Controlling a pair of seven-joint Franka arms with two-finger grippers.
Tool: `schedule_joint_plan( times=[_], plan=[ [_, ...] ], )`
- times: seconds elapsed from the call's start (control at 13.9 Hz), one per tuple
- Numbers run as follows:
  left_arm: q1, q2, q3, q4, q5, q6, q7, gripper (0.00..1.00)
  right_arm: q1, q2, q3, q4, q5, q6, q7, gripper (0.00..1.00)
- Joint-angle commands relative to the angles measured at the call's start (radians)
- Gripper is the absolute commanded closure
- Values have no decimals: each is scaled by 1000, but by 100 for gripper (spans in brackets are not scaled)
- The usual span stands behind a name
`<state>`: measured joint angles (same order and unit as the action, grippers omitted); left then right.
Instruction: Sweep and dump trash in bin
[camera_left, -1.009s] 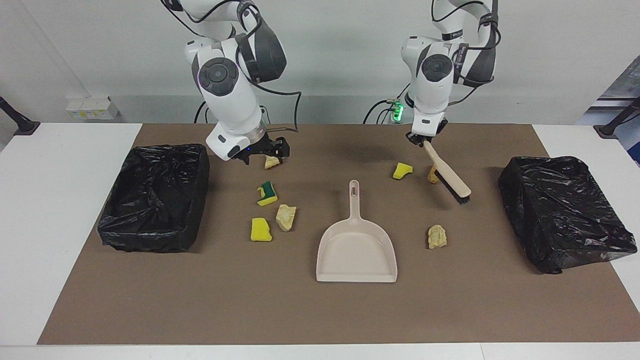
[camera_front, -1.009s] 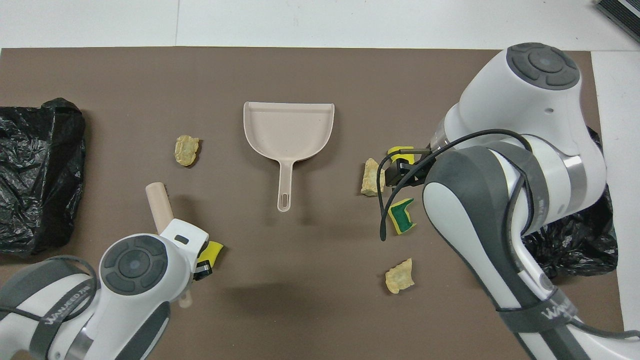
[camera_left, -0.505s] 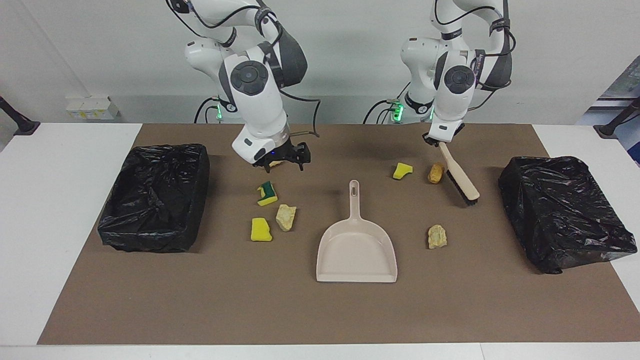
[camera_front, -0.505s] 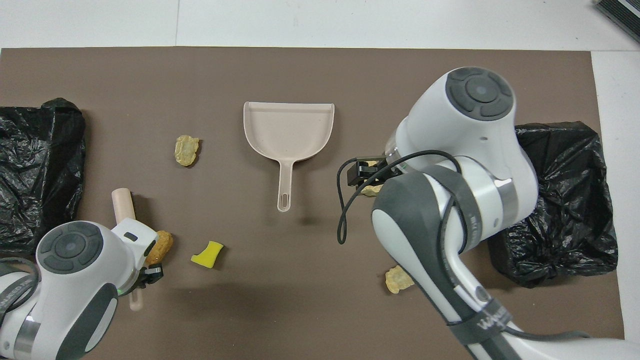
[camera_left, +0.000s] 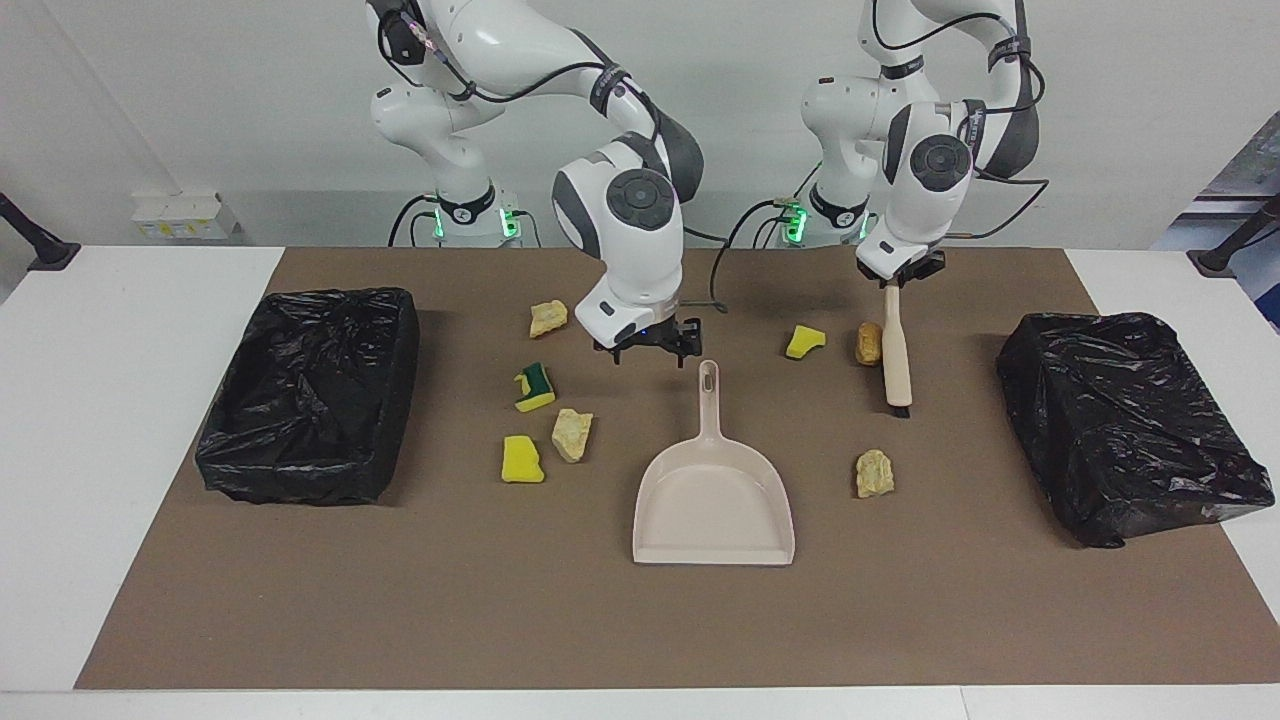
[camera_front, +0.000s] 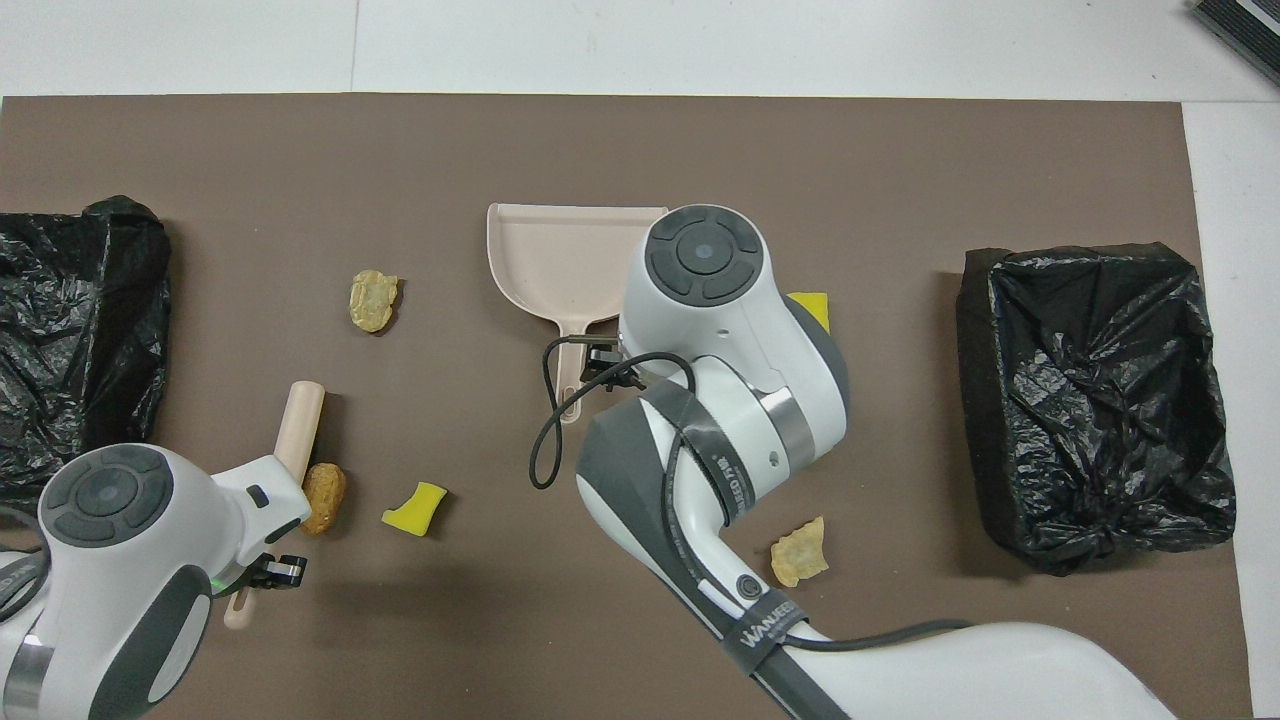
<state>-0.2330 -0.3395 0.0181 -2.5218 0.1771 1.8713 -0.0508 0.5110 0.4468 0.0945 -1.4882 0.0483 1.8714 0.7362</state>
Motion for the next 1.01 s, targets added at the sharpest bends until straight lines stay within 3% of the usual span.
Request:
schedule_joint_plan(
  times=[0.0, 0.22, 0.43, 0.72, 0.94],
  plan=[
    [-6, -13, -1, -18, -41, 3, 113, 100, 38, 81, 2, 59, -69, 70, 110, 0],
    [-3, 39, -1, 49, -44, -21, 210, 100, 86, 182, 2, 155, -148, 91, 137, 0],
    [6, 73, 0, 152, -96, -110, 253, 100, 109, 199, 4, 167, -168, 98, 134, 1],
    [17, 158, 2, 335, -99, -161, 261, 100, 113, 194, 5, 160, -168, 91, 89, 44],
    [70, 227, 2, 429, -99, -155, 325, 100, 107, 199, 4, 161, -169, 106, 48, 48]
  ],
)
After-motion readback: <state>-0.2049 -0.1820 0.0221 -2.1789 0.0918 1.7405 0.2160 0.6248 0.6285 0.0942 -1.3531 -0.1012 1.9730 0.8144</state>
